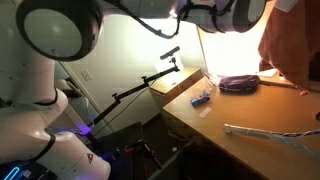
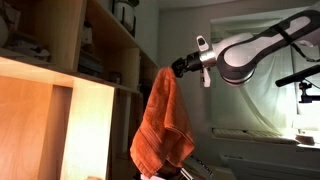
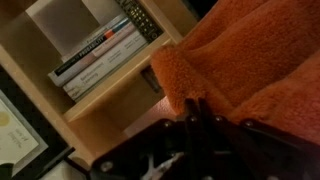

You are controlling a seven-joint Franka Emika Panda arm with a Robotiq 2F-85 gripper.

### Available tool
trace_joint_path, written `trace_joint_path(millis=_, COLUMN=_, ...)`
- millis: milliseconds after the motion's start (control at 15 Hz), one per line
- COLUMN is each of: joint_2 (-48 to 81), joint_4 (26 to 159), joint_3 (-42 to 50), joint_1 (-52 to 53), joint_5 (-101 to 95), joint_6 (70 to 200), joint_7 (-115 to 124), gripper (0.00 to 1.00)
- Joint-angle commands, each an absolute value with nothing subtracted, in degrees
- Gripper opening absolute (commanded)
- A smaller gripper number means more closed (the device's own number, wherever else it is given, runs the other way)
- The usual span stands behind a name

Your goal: Pick up the towel and wipe the screen of the computer monitor

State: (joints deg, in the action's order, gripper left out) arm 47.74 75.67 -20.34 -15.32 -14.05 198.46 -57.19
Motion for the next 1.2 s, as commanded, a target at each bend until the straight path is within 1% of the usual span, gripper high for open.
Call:
trace_joint_path(millis=0, joint_2=50.4, joint_4=74.8, joint_3=-15.6, joint_1=-14.0, joint_5=-11.8, joint_6=198.4, joint_7=-58.2, gripper=0.04)
trace_joint_path(millis=133, joint_2=52.5, joint_4=74.8, joint_3=-14.5, joint_1=-14.8, joint_5=-12.0, joint_6=198.4, joint_7=-57.7, gripper=0.04)
trace_joint_path(millis=467, joint_2=54.4, joint_4=75.0, joint_3=-10.7, joint_1=-12.7, joint_5=-11.9, joint_6=198.4, joint_7=-58.0, gripper=0.04)
trace_joint_path(millis=667, joint_2=53.6, joint_4=75.5, joint_3=-10.0, joint_1=-11.2, joint_5=-12.8, joint_6=198.4, joint_7=-58.3, gripper=0.04)
trace_joint_path(millis=1133, joint_2=54.5, joint_4=70.5, joint_3=-11.3, joint_1=-8.4, joint_5=-13.3, joint_6=197.9, joint_7=-57.5, gripper=0.04)
